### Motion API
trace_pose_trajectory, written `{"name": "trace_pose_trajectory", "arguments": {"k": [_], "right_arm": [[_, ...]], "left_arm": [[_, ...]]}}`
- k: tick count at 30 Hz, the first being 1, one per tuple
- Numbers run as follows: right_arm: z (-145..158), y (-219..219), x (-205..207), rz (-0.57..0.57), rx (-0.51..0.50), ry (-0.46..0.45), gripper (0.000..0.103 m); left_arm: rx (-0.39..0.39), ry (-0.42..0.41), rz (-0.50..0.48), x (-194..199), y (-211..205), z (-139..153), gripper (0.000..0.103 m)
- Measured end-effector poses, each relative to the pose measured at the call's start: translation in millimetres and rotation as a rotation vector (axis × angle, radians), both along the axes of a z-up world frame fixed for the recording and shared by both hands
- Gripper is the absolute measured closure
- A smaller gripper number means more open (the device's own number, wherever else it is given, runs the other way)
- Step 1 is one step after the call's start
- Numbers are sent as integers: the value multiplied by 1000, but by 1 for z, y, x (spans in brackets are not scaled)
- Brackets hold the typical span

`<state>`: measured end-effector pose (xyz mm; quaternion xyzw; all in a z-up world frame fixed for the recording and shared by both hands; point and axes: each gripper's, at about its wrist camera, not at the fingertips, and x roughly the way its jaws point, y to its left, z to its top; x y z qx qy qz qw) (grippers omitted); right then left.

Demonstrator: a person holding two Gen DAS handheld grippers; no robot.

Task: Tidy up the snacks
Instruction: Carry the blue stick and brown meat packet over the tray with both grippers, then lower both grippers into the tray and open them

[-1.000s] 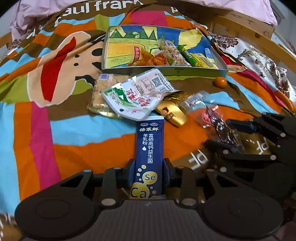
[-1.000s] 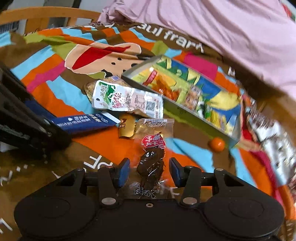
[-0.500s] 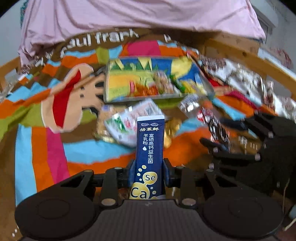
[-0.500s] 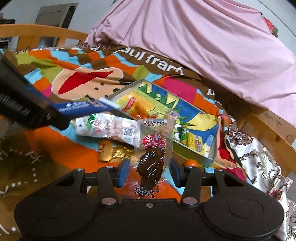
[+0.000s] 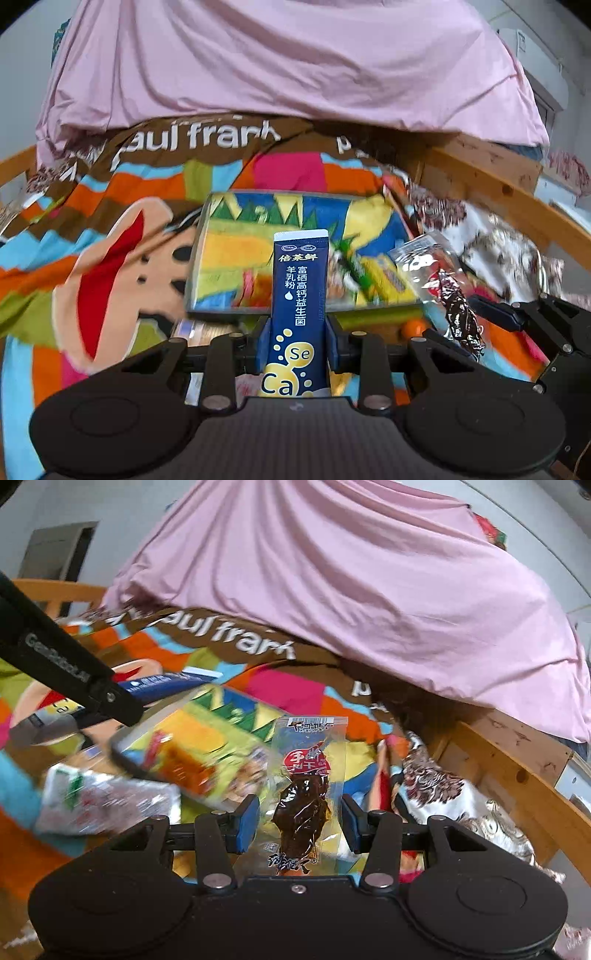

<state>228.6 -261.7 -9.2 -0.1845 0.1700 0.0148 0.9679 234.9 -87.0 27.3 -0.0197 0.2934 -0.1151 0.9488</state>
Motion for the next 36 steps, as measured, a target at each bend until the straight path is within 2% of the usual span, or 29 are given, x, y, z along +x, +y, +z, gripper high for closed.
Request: {"name": "trace_pose_trajectory", "arguments": {"k": [6, 12, 18, 22, 27, 36], "right_arm": [[0, -27, 52, -34, 83, -54, 54], [-7, -43, 95, -66, 124, -102, 54], [-31, -62, 132, -92, 198, -50, 54], [-45, -77, 149, -124, 293, 0, 54], [-57, -84, 161, -135, 342, 33, 54], [-72, -74, 176, -113, 330, 101, 54]], "left_arm": [[11, -51, 0, 46, -23, 10, 70], [-1, -72, 6, 99, -46, 6, 70], [1, -70, 2, 145, -73, -10, 70], [26, -37, -3, 170, -87, -28, 70], [7, 16, 63, 192, -85, -51, 70], [38, 76, 138, 205, -76, -79, 70]]}}
